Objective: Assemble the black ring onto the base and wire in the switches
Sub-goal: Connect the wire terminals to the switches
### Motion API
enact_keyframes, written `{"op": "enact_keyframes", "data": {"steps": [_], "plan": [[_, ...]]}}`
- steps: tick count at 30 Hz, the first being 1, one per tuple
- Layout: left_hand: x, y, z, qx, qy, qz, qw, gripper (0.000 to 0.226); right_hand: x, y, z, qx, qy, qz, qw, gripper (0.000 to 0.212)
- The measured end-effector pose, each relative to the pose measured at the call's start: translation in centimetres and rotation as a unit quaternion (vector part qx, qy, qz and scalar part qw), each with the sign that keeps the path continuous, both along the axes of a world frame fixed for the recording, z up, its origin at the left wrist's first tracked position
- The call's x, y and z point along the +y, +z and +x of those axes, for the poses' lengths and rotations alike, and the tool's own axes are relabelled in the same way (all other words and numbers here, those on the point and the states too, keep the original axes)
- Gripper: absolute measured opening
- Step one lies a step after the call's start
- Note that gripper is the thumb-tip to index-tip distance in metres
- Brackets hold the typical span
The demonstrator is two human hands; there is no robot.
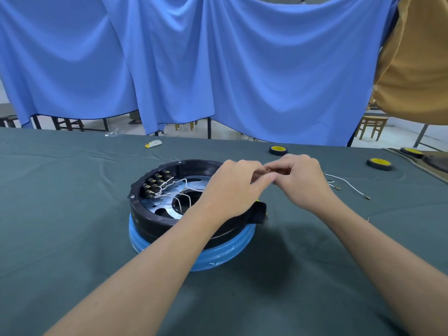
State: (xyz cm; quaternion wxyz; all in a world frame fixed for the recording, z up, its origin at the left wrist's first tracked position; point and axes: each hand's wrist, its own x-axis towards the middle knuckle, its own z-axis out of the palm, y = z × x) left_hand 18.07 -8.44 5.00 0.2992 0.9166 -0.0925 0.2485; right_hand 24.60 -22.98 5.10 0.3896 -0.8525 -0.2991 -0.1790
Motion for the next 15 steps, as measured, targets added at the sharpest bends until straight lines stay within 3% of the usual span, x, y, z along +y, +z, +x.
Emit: {"op": "enact_keyframes", "data": {"steps": [4, 8, 15], "plan": [[0.4, 0.1, 0.0, -0.057, 0.022, -0.052, 0.997, 0.020, 1.2, 0.3, -1.3, -0.143, -0.006, -0.007, 0.990, 0.020], [0.5, 0.2, -0.1, -0.081, 0.039, -0.086, 0.992, 0.017, 1.7, 0.0, -2.0, -0.221, -0.018, 0.014, 0.975, 0.018], [0.6, 0.8, -0.9, -0.092, 0.080, -0.156, 0.980, 0.016, 1.6, 1.6, -2.7, -0.120, 0.044, -0.022, 0.992, 0.016]]}}
